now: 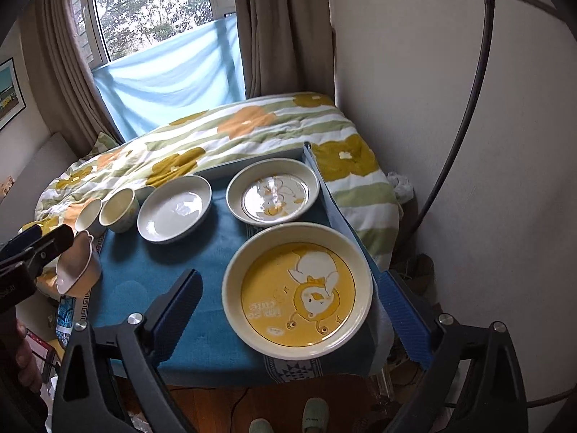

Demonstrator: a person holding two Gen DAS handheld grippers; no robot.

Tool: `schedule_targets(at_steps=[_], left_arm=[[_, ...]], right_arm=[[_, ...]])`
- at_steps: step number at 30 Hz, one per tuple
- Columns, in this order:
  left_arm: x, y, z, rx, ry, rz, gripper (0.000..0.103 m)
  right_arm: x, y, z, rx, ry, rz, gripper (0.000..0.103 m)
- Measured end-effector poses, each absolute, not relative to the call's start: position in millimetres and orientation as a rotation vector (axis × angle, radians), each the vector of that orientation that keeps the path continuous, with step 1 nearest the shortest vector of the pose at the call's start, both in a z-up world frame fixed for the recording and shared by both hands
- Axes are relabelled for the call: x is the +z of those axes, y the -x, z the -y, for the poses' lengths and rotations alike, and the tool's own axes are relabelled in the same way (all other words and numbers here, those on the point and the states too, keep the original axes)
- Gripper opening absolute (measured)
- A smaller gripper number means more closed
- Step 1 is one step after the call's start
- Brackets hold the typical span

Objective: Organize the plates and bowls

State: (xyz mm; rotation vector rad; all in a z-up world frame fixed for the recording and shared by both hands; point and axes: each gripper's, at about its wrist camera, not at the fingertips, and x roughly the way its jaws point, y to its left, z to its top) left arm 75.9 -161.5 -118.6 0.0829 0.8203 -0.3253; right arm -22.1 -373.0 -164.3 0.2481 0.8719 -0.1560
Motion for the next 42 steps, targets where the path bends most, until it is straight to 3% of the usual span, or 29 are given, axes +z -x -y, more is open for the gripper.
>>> schedule_targets(at_steps=[4,9,14,16,20,24,31,42], left_arm=[[-165,-92,200,-0.386,-0.06,-0.928,0.103],[-222,-112,237,-0.409,-0.077,-1.031,0.099],[-260,-120,254,-0.419,-0.087,-1.097,0.087],[-270,-120,258,-0.421,-0.089,-1.12,0.079],[-287,-120,263,-0.426,-0.078,-1.147,0.075],[-295,-119,263,-0.438,-0.061,-1.177,0.049],[-310,-128,258,-0.456,0.0,-1.23,0.023],[-309,-129,265,-0.465,0.027,-1.239,0.019]], right_arm=[[-204,11,406,-0.102,-0.283,-0.945,0.083],[-250,-2,442,-0.03,-0.336,-1.014,0.065],[-282,-10,461,0.049,-0.408,-1.054,0.048],[-287,-9,466,0.071,-0.426,-1.056,0.045],[-296,-9,472,0.08,-0.449,-1.06,0.044],[-302,-11,474,0.11,-0.457,-1.063,0.034],[-312,-21,480,0.121,-0.473,-1.053,0.021],[-314,-29,480,0.144,-0.444,-1.053,0.017]])
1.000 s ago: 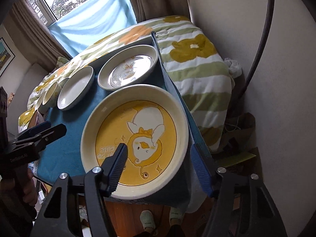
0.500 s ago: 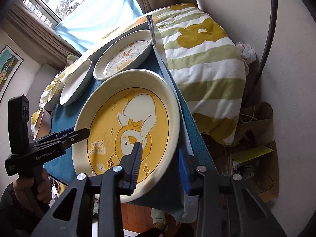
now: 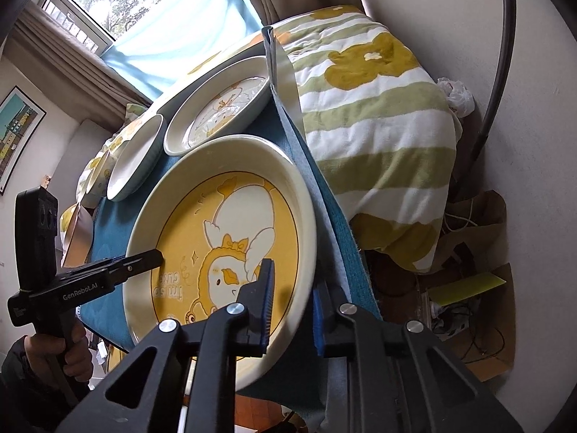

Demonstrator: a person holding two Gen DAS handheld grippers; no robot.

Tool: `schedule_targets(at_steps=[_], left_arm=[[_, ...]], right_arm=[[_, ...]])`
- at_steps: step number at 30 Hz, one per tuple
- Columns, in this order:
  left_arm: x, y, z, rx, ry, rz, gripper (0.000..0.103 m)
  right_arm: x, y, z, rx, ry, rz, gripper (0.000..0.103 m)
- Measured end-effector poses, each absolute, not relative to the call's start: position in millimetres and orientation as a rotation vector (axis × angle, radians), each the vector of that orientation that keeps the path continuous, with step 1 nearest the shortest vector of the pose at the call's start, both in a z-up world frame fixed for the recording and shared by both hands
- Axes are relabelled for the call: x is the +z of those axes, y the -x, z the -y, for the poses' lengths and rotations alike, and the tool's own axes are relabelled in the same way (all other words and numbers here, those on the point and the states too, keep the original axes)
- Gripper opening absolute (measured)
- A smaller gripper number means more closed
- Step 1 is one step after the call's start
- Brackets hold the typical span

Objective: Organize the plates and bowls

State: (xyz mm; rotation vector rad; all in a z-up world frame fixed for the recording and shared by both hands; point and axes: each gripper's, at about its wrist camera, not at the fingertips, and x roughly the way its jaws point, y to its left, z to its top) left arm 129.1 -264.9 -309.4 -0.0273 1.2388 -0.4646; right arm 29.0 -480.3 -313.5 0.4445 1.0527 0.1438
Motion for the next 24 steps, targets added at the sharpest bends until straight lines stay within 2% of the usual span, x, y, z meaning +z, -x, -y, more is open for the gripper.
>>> schedule_targets(at_steps=[12,24], left_arm=[[-264,-116,225,-0.387,0.049,-1.116,0.019],[-218,-99,87,-0.253,0.079,-1.049,0.019]], right_arm=[[-278,-42,446,0.228,-0.285,-1.01,0.017],[-248,-68,328,0.372,-0.214,-0.977,0.017]])
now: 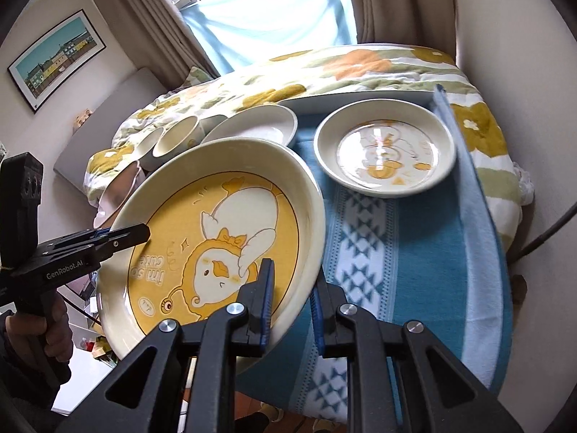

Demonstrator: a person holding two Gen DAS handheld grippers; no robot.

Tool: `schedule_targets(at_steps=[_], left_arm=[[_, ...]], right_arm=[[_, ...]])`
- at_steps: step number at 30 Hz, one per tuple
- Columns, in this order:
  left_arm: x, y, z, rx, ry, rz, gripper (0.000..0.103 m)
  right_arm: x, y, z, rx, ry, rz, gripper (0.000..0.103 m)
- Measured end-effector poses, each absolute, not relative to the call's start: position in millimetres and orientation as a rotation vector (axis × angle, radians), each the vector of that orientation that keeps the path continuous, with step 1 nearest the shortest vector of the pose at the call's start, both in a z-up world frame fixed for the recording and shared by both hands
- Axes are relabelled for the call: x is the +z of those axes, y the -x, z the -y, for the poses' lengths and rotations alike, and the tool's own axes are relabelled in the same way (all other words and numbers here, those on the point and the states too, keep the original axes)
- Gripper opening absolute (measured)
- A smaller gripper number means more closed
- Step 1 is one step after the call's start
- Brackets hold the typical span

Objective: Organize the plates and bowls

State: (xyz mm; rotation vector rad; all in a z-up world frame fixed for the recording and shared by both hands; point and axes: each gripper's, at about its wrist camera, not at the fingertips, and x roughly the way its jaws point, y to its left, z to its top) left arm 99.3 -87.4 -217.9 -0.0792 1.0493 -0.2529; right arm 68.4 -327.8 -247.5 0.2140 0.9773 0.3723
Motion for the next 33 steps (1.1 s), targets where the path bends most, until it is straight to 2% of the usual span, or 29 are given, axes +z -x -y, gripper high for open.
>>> schedule_targets(at_steps=[8,14,19,33], left_arm=[[-248,-103,-13,-0.191,0.096,-1.096,0.019],[-280,-111,-55,-0.182,0.112,-1.128,0.019],[-298,-114,-70,-0.196,0.126,-1.134,0.019],[-306,-110,-72,-0.2,0.108,-1.119,0.019]], right_arm=[[-273,-87,233,0.428,-0.198,-1.025,0.017],[-294,-90,187,0.43,-0.187,-1.046,0.017],[-303,-91,174,0.424,-0.179,-1.034,0.017],[-305,-89,169,0.406,-0.169,-1.044,0.017]])
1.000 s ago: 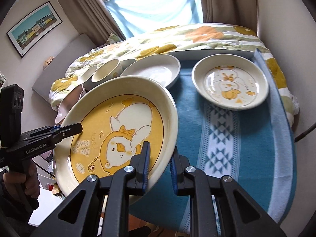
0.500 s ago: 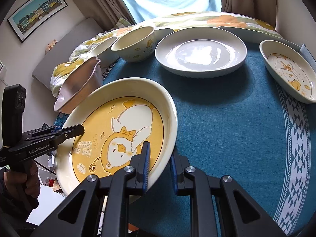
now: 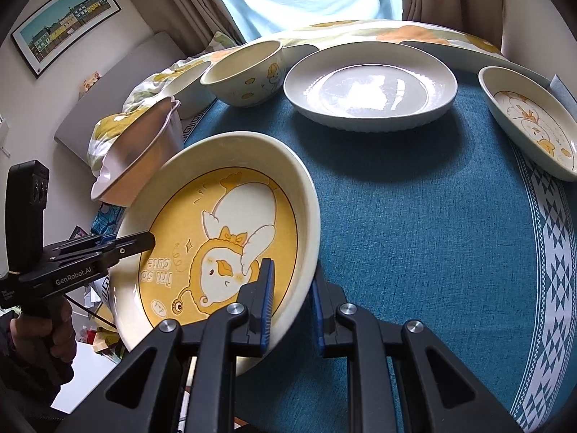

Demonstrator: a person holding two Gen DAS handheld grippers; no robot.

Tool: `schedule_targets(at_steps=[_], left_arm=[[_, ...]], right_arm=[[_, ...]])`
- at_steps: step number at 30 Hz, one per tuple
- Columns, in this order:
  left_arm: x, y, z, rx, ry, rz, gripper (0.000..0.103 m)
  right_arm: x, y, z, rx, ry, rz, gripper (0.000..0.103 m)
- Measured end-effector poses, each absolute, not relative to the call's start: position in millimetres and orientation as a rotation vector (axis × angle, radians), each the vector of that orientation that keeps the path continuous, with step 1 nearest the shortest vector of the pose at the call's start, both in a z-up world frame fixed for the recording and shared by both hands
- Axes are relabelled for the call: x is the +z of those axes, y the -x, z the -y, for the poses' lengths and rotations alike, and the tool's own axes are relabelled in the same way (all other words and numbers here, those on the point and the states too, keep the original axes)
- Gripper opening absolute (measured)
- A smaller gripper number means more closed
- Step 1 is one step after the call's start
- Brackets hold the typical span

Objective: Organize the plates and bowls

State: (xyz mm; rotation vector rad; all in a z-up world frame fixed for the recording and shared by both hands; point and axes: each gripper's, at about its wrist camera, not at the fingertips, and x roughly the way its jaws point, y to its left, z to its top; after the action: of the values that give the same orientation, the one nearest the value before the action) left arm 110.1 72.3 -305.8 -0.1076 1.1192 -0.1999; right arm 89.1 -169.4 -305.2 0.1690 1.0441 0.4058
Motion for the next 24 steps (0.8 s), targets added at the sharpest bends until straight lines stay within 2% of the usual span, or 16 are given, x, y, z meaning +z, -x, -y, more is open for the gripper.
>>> schedule_targets(at_steps=[9,12,14,15,16,19,24], left_arm=[[-304,-113,-69,-0.178,0.087,-1.137,0.02],[-305,-115,-67,-0.181,0.079,-1.146,0.024],[-306,-116,-65,-0.18,0.078,-1.156,0.042],[-306,-115,-65,-0.17,0.074,-1.151,0.068],[-304,-113,-65,-0.159,0.07,-1.134,0.084],[-298,-109,-64,-0.151,0.058,-1.107,0.089],[-286,-102,-61,-0.128,0.012,-1.103,0.089]], right_arm=[[-306,-89,168,0.385,-0.171,-1.049,0.017],[-305,-88,166,0.39,-0.164,-1.05,0.024],[-304,-88,165,0.402,-0.177,-1.042,0.044],[-304,-88,165,0.408,-0.185,-1.041,0.065],[-304,-87,165,0.409,-0.192,-1.039,0.082],[-304,-84,166,0.401,-0.2,-1.026,0.085],[-293,-79,172,0.371,-0.199,-1.017,0.085]])
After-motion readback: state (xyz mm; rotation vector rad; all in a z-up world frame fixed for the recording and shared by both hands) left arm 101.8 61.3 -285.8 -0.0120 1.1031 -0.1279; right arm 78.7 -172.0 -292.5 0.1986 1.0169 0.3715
